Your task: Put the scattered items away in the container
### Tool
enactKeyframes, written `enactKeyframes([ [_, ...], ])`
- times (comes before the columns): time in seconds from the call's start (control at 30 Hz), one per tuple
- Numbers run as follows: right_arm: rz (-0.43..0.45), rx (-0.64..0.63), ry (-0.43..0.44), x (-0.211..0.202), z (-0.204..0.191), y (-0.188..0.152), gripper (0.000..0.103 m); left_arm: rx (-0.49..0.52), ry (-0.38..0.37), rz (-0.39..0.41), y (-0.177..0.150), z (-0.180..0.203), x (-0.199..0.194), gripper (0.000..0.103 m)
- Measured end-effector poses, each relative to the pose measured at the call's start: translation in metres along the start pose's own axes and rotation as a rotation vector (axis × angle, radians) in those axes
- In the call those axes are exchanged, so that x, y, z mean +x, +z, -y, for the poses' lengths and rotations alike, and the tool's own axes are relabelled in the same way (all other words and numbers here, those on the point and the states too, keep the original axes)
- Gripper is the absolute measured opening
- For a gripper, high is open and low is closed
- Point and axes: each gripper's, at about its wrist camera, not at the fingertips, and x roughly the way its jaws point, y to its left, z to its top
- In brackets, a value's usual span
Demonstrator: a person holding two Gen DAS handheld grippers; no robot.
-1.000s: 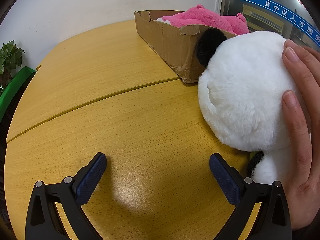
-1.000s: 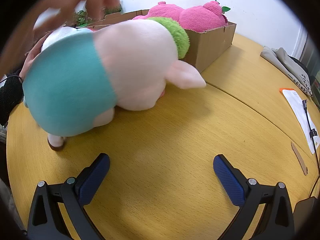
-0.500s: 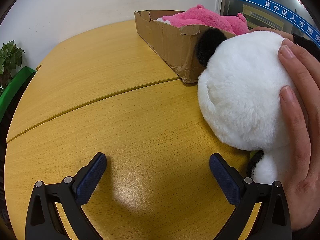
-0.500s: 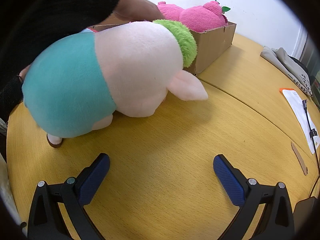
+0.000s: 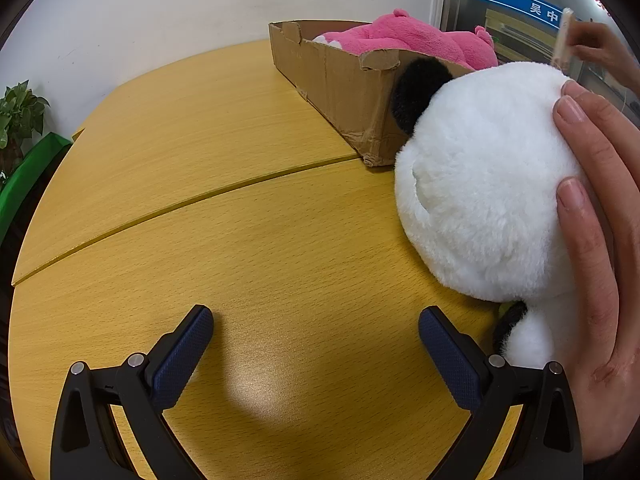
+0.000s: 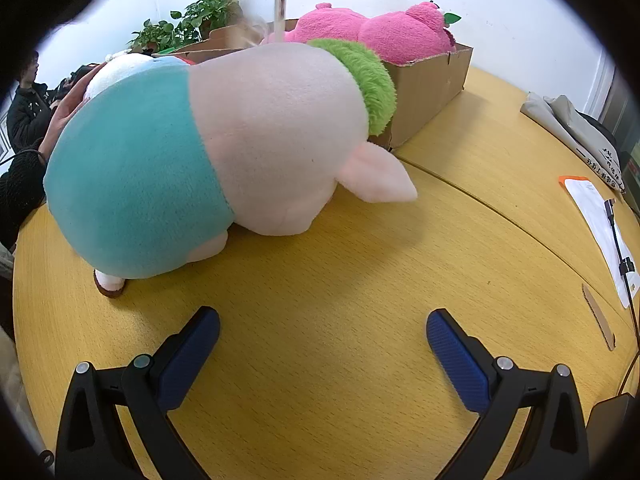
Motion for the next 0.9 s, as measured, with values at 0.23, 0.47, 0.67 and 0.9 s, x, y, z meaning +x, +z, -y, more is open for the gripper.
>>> enactKeyframes([
  [0.23, 0.000, 0.000, 0.000, 0.0000, 0.0000, -0.0001, 0.103, 0.000, 0.000, 0.000, -0.0004, 0.0001, -0.0001, 0.103],
  [0.47, 0.000, 0.001, -0.001, 0.0001, 0.0000, 0.0001, 0.103, -0.004, 0.003, 0.000, -0.0002, 0.0001, -0.0002, 0.103],
  [0.67, 0.000, 0.002, -0.001, 0.0001, 0.0000, 0.0000, 0.103, -0.005, 0.004, 0.000, -0.0001, 0.0002, -0.0003, 0.103],
  [0.9, 0.000, 0.002, -0.001, 0.0001, 0.0000, 0.0001, 0.103, -0.008, 0.006, 0.000, -0.0015, 0.0006, -0.0008, 0.103],
])
